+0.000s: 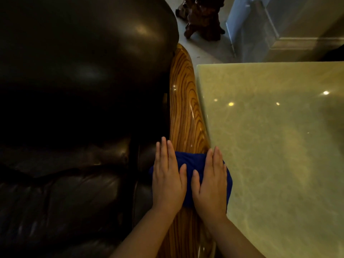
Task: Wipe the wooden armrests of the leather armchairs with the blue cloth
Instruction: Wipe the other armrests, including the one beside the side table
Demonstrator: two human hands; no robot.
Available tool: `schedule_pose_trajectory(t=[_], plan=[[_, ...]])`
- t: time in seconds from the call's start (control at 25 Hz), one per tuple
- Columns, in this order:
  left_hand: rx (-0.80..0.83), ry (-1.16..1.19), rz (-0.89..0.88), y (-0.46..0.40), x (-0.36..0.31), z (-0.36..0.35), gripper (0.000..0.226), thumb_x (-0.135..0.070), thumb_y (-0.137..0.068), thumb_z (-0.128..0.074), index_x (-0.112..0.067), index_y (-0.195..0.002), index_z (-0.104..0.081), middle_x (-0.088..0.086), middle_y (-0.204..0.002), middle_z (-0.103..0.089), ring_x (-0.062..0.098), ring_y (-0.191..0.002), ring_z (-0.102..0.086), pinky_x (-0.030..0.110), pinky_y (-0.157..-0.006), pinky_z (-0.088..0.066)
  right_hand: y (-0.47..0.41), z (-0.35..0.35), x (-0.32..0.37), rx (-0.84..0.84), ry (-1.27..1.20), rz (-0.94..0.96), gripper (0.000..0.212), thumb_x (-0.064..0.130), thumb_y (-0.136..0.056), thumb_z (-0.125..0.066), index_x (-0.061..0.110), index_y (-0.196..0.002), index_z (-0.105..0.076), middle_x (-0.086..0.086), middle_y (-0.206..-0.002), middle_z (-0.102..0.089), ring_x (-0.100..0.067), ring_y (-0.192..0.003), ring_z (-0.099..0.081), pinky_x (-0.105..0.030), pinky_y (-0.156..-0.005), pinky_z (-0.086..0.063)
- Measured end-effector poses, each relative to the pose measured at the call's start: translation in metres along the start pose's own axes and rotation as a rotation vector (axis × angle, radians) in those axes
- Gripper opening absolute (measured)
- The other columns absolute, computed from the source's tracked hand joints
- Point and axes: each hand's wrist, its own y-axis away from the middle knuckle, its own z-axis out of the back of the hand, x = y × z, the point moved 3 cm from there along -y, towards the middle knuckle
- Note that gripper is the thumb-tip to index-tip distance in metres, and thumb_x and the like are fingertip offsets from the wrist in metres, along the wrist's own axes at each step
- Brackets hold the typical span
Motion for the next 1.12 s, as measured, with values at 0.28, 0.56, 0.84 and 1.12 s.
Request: schedule_pose_trajectory(t=[0.28, 0.56, 0.84, 1.12], plan=[[0.005, -0.001, -0.036, -0.068, -0.01, 0.0, 0.061, -0.035, -0.092, -0.024, -0.026, -0.138, 0.016, -0.01, -0.148, 0.019, 0.007, -0.139, 0.015, 0.03, -0.112, -0.006, -0.069, 0.0, 0.013, 0.071, -0.064, 0.023, 0.06, 0.034, -0.093, -0.033, 0.01, -0.144, -0.012, -0.011, -0.156, -0.014, -0.017, -0.143, -0.008, -0.042, -0.118, -0.016], [-0.033, -0.082, -0.021, -0.157, -0.02, 0.0, 0.063, -0.03, -0.094, -0.031, -0.013, -0.144, 0.003, 0.005, -0.157, 0.002, 0.018, -0.143, 0.005, 0.038, -0.115, -0.015, -0.16, -0.012, 0.02, 0.12, -0.239, 0.011, 0.057, 0.025, -0.096, -0.036, 0.007, -0.144, -0.013, -0.011, -0.156, -0.012, -0.017, -0.144, -0.009, -0.021, -0.113, -0.005], [-0.16, -0.456, -0.116, -0.211, -0.042, 0.016, 0.068, -0.034, -0.091, -0.04, -0.02, -0.144, 0.001, 0.008, -0.155, -0.009, 0.029, -0.137, -0.018, 0.051, -0.101, -0.03, -0.221, -0.014, 0.022, 0.162, -0.005, -0.142, 0.063, 0.044, -0.094, -0.029, 0.011, -0.145, -0.012, -0.012, -0.157, -0.007, -0.024, -0.144, -0.001, -0.053, -0.115, -0.009], [-0.101, -0.2, -0.289, -0.193, -0.031, 0.034, 0.033, -0.018, -0.091, -0.048, -0.009, -0.122, -0.054, 0.011, -0.128, -0.051, 0.026, -0.117, -0.043, 0.041, -0.098, -0.041, -0.215, 0.002, 0.005, 0.267, -0.537, -0.164, 0.038, 0.023, -0.094, -0.042, 0.013, -0.131, -0.048, -0.009, -0.136, -0.053, -0.024, -0.124, -0.047, -0.035, -0.105, -0.036]])
